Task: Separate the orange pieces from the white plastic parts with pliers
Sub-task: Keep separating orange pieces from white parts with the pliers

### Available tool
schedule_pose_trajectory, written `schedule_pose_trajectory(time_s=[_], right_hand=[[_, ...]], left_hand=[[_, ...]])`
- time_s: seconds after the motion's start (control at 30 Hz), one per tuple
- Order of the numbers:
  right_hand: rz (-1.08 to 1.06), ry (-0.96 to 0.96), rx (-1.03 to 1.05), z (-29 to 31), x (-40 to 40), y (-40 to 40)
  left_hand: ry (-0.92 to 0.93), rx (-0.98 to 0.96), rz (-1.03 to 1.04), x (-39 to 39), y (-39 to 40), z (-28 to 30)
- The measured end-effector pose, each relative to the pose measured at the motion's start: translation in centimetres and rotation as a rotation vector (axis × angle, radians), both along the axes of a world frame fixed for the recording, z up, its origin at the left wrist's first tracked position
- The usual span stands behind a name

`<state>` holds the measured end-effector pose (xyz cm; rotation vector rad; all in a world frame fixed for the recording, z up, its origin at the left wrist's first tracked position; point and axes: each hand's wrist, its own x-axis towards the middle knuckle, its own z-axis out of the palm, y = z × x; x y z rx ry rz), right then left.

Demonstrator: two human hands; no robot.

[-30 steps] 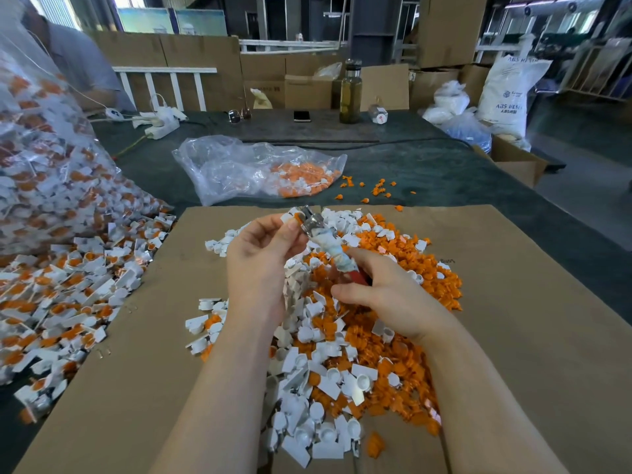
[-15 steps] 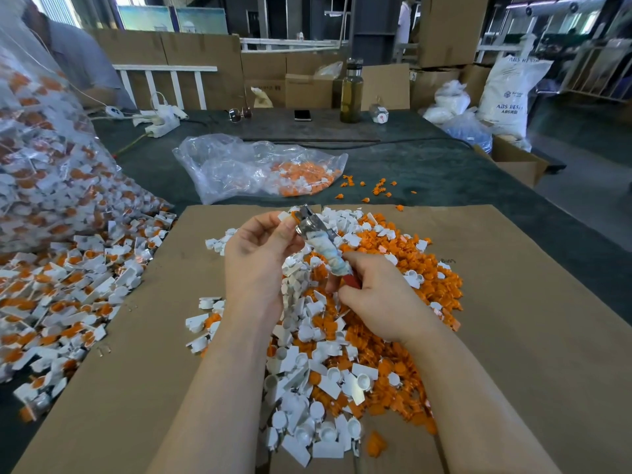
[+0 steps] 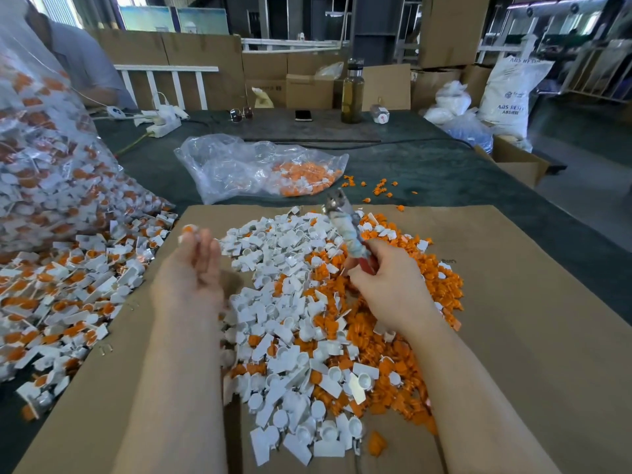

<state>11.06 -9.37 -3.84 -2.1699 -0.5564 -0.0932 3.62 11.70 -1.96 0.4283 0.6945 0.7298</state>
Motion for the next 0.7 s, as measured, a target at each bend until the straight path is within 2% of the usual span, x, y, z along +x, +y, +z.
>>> schedule_pose_trajectory(time_s=[0.13, 0.33, 0.43, 0.6, 0.67, 0.7], right_hand=[[-0.116, 0.018, 0.033, -0.2, 0.6, -0.7], [-0.172, 0.019, -0.087, -0.3, 1.2, -1.1], [-0.152, -0.014, -0.2, -0.4, 1.2, -1.1], [-0.062, -0.045, -0.372, -0.7, 0.8, -0.4], [-0.062, -0.064, -0.433, -0.8, 0.7, -0.3], [-0.062, -0.077, -0.461, -0.8, 0.7, -0.4]], left_hand=[[-0.099, -0.261, 0.195, -0.4, 2.6, -0.7], [-0.237, -0.387, 0.356, -0.4, 3.3, -1.1], [-0.291, -0.348, 0.389, -0.5, 3.1, -1.0], [-0.285, -0.253, 0.302, -0.6, 2.3, -0.5], [-0.142, -0.183, 0.225, -0.5, 2.2, -0.4], [0.0, -0.103, 0.158, -0.4, 2.2, -0.3]])
